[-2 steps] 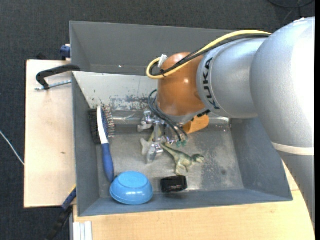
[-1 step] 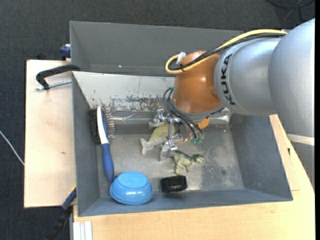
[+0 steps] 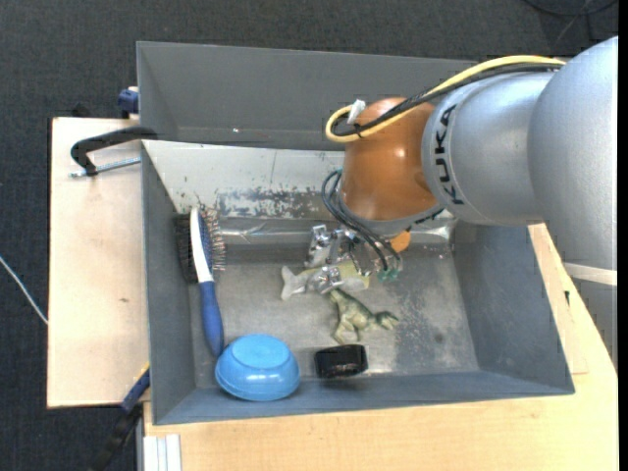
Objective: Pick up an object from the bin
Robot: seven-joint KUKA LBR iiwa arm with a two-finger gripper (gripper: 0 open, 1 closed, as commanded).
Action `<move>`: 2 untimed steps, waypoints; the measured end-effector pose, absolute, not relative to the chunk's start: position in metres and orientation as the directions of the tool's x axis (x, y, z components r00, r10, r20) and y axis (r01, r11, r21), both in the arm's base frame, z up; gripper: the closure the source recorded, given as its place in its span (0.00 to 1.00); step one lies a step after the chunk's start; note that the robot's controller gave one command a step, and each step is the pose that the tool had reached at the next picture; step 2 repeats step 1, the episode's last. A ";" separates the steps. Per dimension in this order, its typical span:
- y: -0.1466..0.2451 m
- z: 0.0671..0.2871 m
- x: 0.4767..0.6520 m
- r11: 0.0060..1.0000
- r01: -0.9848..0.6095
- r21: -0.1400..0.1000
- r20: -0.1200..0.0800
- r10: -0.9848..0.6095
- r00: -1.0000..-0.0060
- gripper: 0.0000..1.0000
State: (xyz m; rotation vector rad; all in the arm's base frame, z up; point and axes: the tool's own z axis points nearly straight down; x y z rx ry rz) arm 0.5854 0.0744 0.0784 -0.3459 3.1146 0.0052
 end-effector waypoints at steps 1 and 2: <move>0.076 0.193 0.588 0.976 -0.219 -0.001 -0.016 -0.219 -0.976 1.00; 0.076 0.193 0.588 0.976 -0.219 -0.001 -0.016 -0.219 -0.976 1.00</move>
Offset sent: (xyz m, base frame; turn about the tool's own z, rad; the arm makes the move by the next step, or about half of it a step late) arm -0.0001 0.0001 0.1078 0.0000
